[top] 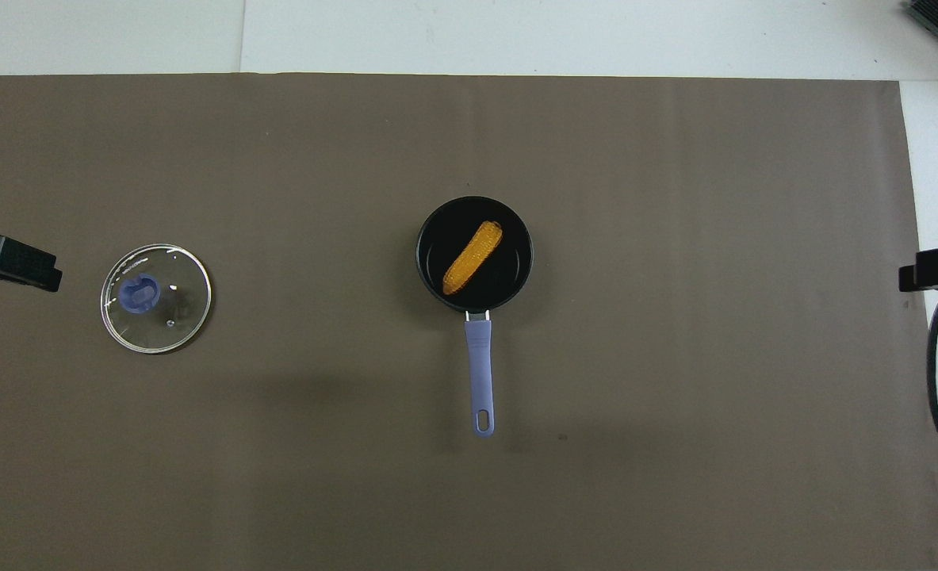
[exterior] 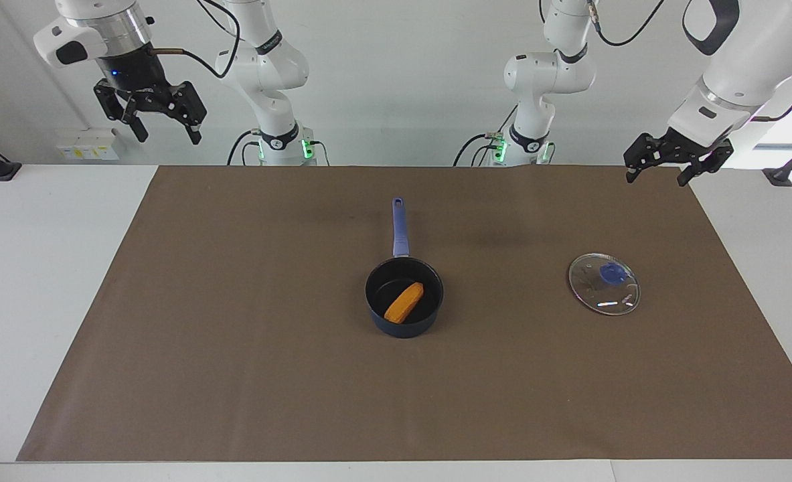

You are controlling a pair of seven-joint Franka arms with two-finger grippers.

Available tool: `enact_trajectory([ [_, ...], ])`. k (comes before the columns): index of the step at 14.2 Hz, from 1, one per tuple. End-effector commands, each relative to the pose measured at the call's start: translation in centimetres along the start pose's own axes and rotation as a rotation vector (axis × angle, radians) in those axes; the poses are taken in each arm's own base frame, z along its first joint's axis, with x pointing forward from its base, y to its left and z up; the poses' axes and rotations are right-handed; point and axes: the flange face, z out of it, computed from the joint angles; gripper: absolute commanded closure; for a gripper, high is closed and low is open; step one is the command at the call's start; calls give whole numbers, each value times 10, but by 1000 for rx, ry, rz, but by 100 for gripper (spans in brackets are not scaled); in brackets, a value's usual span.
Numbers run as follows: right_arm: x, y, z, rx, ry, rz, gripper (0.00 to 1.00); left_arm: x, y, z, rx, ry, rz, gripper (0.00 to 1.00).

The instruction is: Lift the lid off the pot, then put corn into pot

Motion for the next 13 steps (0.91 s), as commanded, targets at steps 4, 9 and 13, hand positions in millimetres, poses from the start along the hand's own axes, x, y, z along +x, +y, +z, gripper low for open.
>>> enact_trajectory([
  [4,-9,2,1,2,-13,-25,0,0,-2,-4,7,3,4,0],
  [9,-10,2,1,3,-24,-25,0,0,-2,-4,5,3,5,0],
  [13,-11,2,1,3,-27,-24,0,0,-2,-4,5,3,5,0],
])
